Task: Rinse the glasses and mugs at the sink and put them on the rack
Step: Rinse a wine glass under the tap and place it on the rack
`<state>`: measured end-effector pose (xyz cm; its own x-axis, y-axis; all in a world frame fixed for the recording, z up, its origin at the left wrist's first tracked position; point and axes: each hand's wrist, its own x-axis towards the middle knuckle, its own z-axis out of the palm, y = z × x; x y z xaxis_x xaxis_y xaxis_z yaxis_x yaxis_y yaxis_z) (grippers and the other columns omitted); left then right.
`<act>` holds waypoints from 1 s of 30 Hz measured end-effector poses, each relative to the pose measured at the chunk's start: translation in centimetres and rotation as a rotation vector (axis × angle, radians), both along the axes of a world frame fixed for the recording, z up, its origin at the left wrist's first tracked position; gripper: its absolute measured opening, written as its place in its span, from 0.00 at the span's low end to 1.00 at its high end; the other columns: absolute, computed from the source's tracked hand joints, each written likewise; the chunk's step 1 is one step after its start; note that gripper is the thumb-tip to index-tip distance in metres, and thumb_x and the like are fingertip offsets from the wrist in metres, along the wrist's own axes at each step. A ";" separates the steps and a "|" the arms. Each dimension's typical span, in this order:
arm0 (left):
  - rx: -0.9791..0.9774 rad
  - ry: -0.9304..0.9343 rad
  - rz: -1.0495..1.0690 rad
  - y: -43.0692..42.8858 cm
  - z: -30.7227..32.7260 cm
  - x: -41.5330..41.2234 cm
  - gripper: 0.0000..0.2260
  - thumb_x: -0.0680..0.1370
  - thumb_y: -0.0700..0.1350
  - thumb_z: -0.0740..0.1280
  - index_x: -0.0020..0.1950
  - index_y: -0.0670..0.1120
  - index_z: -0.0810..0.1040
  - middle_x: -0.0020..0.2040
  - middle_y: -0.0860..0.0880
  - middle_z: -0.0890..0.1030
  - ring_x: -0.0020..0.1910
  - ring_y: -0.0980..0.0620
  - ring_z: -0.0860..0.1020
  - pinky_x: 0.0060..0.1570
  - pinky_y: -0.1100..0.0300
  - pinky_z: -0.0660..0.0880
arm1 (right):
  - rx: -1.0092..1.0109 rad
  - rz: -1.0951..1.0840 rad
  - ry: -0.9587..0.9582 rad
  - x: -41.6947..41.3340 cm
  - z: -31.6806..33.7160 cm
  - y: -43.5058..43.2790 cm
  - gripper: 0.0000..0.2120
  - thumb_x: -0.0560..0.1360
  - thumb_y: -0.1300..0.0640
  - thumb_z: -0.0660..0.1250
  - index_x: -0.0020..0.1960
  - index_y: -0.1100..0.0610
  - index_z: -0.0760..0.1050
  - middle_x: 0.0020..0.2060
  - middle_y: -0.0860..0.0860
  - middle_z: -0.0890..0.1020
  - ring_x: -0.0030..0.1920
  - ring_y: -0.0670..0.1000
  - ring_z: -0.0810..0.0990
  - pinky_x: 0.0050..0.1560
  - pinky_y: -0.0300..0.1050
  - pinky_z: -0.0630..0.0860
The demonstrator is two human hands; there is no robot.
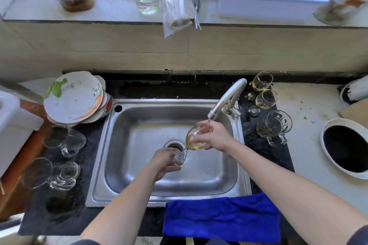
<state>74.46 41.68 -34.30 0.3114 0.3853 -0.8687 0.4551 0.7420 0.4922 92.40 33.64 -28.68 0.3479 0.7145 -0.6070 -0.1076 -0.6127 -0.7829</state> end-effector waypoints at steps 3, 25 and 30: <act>-0.044 -0.084 0.107 -0.2 -0.2 0.2 0.12 0.80 0.33 0.56 0.62 0.42 0.70 0.51 0.38 0.76 0.39 0.40 0.78 0.39 0.49 0.79 | -0.019 -0.047 0.032 0.0 -0.2 0.3 0.22 0.64 0.53 0.80 0.53 0.52 0.75 0.51 0.56 0.80 0.44 0.52 0.80 0.38 0.47 0.78; 0.002 -0.099 0.075 0.6 0.2 0.4 0.05 0.82 0.44 0.60 0.49 0.44 0.72 0.39 0.43 0.76 0.30 0.46 0.74 0.25 0.61 0.74 | -0.020 0.061 -0.053 2.0 0.8 0.2 0.22 0.65 0.48 0.79 0.54 0.56 0.78 0.52 0.58 0.82 0.39 0.54 0.82 0.36 0.47 0.80; -0.024 -0.049 -0.018 1.2 0.4 -0.4 0.08 0.81 0.46 0.60 0.43 0.48 0.72 0.36 0.42 0.76 0.24 0.51 0.69 0.23 0.66 0.63 | -0.027 0.113 -0.019 2.2 1.1 0.0 0.25 0.69 0.48 0.77 0.62 0.51 0.75 0.56 0.49 0.78 0.54 0.51 0.81 0.41 0.45 0.80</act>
<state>74.08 42.92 -33.86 0.3605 0.3582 -0.8612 0.4438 0.7463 0.4961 94.58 33.59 -27.58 0.2777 0.7335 -0.6204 -0.0225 -0.6407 -0.7675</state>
